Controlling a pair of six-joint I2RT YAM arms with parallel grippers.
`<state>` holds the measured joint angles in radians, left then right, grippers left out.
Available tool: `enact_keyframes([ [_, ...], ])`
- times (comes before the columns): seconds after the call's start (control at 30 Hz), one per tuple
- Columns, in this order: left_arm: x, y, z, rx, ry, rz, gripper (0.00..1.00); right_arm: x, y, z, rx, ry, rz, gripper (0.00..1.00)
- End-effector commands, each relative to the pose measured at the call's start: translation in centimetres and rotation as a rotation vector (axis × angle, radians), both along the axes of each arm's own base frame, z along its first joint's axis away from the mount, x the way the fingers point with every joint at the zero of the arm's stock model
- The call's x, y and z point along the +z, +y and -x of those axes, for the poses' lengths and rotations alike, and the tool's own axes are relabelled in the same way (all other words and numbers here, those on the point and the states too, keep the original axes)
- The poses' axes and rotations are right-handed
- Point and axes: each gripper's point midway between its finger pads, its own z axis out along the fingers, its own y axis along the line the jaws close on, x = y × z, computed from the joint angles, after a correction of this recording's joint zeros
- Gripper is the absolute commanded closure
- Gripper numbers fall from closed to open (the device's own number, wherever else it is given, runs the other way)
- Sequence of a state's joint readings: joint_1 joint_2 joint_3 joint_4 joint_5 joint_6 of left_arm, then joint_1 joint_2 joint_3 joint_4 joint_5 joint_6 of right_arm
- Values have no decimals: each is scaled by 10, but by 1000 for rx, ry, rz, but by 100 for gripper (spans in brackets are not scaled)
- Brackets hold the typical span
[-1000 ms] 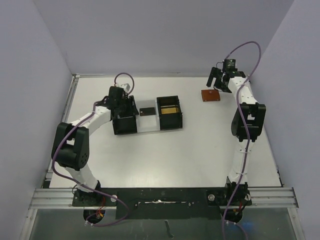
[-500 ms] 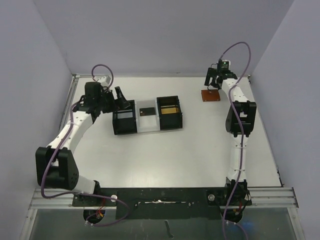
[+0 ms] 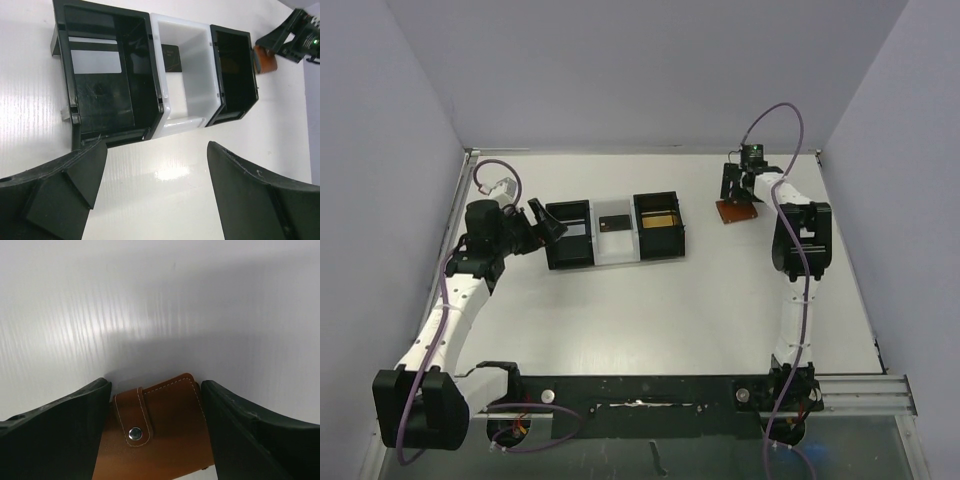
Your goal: Take the credit cards out of the card holder
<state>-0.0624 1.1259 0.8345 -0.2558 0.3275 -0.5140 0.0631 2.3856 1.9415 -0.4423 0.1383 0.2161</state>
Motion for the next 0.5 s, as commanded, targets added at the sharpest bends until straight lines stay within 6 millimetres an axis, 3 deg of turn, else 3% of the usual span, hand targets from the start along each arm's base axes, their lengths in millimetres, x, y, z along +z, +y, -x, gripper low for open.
enact_keyframes([
  [0.0, 39, -9, 1, -26, -140, 76, 20, 5, 23, 66, 71, 86, -66, 29],
  [0.07, 43, -16, 9, -55, -146, 111, 20, -1, 35, 102, 94, 115, -107, 30],
  [0.1, 42, -21, 14, -77, -141, 126, 20, 11, 47, 113, 129, 77, -126, 30],
  [0.23, 34, -28, 25, -93, -105, 125, 20, -1, 78, 191, 192, 119, -160, 28],
  [0.27, 32, -30, 27, -97, -96, 122, 20, 6, 91, 199, 219, 104, -178, 28],
  [0.33, 29, -36, 32, -113, -85, 118, 20, -2, 109, 233, 267, 132, -179, 28],
  [0.47, 17, -39, 35, -96, -52, 97, 19, 3, 133, 273, 276, 111, -185, 25],
])
